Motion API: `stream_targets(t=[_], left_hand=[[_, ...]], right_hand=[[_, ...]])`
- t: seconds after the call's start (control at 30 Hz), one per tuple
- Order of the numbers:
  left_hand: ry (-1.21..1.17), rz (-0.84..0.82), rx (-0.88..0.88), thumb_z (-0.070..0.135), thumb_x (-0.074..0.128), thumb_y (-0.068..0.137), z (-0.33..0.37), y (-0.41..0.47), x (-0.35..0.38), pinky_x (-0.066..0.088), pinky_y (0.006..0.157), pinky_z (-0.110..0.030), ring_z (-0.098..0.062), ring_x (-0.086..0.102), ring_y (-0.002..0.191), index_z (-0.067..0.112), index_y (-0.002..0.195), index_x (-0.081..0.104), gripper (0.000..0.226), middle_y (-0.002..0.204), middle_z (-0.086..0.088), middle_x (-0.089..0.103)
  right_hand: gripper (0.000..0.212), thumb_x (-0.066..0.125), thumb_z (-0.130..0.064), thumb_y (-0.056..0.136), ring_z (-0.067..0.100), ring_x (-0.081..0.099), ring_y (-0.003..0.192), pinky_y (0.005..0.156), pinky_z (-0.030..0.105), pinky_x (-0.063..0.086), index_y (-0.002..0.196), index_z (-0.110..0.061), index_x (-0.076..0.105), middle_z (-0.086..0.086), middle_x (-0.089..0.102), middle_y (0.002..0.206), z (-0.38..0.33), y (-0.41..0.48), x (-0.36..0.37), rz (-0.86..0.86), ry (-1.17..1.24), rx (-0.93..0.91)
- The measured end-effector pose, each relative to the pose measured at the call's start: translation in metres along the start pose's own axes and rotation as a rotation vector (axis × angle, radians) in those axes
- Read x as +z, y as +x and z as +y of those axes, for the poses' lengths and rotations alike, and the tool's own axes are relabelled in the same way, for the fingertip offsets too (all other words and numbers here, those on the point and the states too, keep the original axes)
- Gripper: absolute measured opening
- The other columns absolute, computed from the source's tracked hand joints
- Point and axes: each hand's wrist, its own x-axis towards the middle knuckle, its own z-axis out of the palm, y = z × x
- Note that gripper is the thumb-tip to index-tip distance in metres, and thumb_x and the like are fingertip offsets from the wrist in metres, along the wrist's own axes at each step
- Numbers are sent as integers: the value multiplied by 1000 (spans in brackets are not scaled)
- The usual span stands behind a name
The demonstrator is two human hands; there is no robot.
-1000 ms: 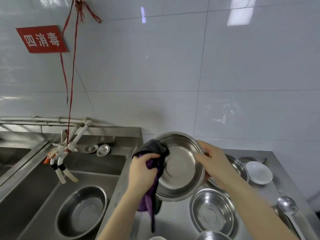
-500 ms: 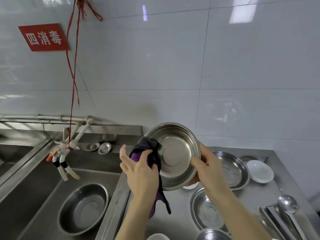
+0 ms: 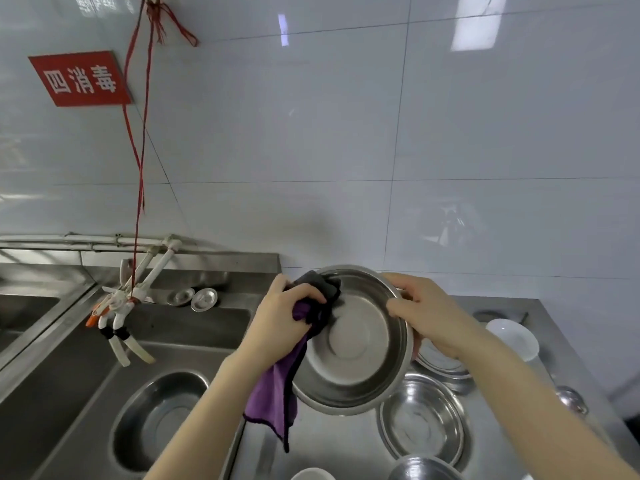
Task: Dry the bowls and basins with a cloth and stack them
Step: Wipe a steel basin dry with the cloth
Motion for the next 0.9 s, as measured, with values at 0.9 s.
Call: stream_targets(t=[0.9], left_hand=[[-387,425,-513,12,74,74,2,-22,25,36,71,-8,-6,59,91,34,94,67,30,94,12,65]], right_hand=[[29,68,-31,90,16,68,67,51,33,55,115,-43,59,-3,69,110,22,4,39,213,158,5]])
